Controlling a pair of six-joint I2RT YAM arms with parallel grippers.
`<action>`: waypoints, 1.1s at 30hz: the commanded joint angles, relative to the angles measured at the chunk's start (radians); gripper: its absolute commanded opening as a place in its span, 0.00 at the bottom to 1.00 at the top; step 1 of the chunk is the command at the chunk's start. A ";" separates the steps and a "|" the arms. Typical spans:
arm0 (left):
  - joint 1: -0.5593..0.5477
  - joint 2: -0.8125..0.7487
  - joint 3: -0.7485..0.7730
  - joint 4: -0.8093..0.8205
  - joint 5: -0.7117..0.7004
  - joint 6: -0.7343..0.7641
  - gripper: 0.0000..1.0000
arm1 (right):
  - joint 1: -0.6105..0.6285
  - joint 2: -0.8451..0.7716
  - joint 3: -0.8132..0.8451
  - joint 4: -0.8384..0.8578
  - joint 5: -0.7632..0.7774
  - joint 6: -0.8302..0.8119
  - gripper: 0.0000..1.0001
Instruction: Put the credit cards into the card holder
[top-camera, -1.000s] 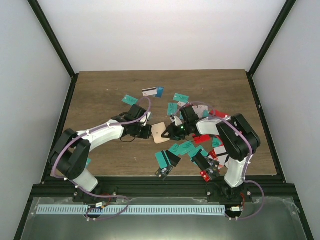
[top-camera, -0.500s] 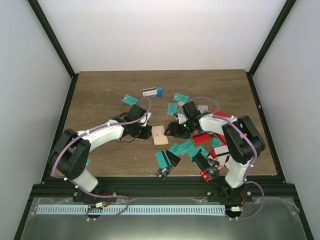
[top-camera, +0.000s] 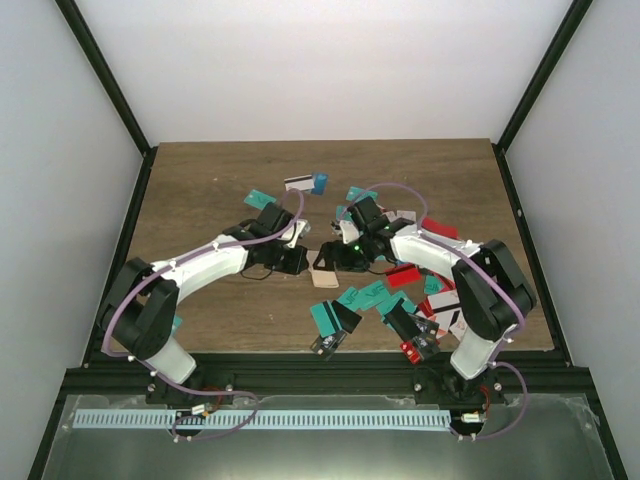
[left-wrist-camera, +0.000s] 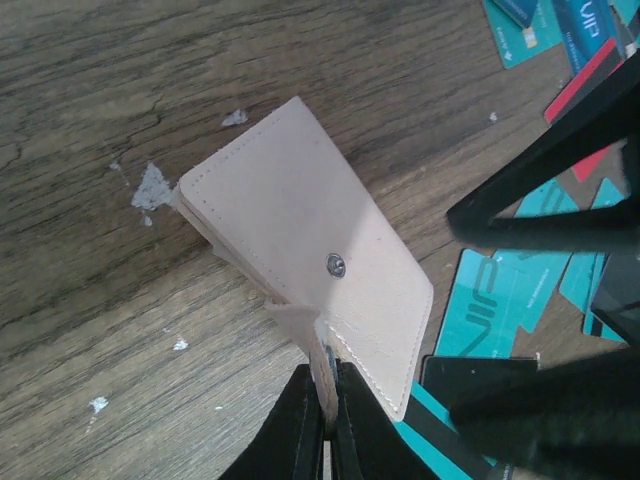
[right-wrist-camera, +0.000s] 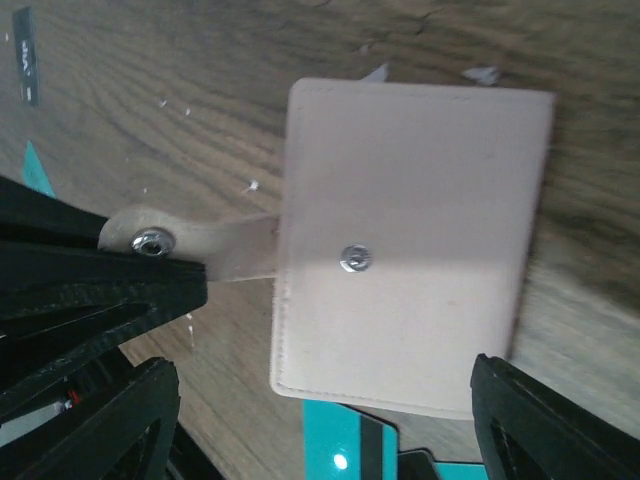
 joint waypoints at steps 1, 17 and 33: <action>0.003 -0.020 0.052 -0.016 0.033 0.012 0.04 | 0.033 0.018 0.052 0.006 0.000 0.028 0.81; 0.003 -0.020 0.096 -0.050 0.057 0.039 0.04 | 0.055 0.090 0.119 -0.081 0.095 -0.023 0.71; 0.003 -0.021 0.115 -0.098 0.017 0.089 0.04 | 0.055 0.062 0.134 -0.132 0.250 -0.044 0.61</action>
